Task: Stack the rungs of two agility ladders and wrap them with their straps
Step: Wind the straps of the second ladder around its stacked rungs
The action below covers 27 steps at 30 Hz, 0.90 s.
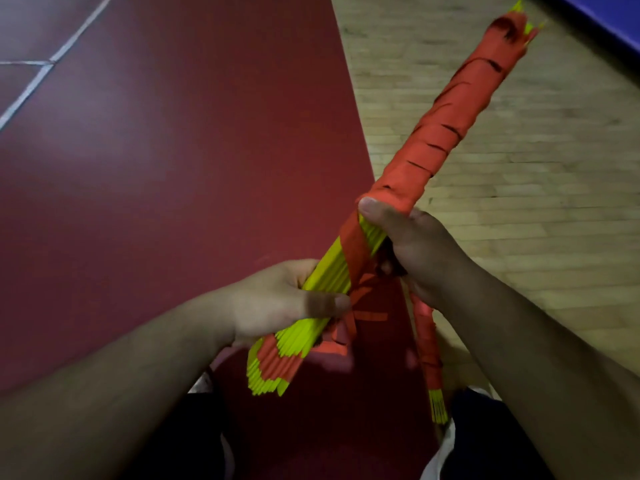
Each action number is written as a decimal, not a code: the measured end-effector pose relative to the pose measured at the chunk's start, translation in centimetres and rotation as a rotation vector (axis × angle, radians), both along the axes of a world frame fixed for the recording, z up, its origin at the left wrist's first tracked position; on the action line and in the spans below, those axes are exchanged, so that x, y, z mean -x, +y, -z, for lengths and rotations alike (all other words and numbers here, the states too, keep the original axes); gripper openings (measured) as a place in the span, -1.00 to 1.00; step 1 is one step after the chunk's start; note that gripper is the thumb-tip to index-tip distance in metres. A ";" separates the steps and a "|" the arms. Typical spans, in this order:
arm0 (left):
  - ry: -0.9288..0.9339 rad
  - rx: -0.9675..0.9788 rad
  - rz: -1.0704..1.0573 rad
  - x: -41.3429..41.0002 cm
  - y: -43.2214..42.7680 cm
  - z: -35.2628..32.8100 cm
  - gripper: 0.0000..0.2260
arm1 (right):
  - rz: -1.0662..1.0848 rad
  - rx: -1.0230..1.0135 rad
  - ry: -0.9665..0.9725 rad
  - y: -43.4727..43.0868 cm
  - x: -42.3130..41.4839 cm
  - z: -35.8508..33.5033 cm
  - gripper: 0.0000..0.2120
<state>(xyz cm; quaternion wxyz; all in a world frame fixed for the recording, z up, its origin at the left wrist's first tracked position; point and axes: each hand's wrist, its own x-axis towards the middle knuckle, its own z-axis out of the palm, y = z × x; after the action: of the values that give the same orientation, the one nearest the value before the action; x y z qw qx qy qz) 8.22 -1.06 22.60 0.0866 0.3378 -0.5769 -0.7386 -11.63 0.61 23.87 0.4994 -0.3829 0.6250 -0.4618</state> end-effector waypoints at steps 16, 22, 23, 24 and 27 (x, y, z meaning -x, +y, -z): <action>-0.535 0.809 -0.236 -0.7 -1.3 1.0 -0.75 | -0.171 0.028 0.236 0.2 0.6 -0.2 -0.78; -0.496 1.023 -0.241 -0.4 -0.8 0.8 -0.72 | -0.016 0.064 0.268 0.4 -0.1 -0.3 -0.53; -0.476 1.030 -0.232 -0.1 -0.5 0.8 -0.71 | 0.010 0.062 0.309 0.4 -0.2 -0.5 -0.47; -0.462 1.032 -0.227 0.1 -0.2 0.9 -0.71 | 0.035 0.053 0.340 0.4 -0.2 -0.6 -0.41; -0.467 1.049 -0.220 0.6 0.4 1.2 -0.70 | 0.106 -0.005 0.384 0.4 -0.5 -0.7 -0.27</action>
<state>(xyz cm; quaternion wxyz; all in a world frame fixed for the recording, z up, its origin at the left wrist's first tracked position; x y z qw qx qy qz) 7.63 -0.63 21.44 0.1889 0.4615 -0.8310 -0.2466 -11.13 1.04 24.62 0.3471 -0.4292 0.7292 -0.4045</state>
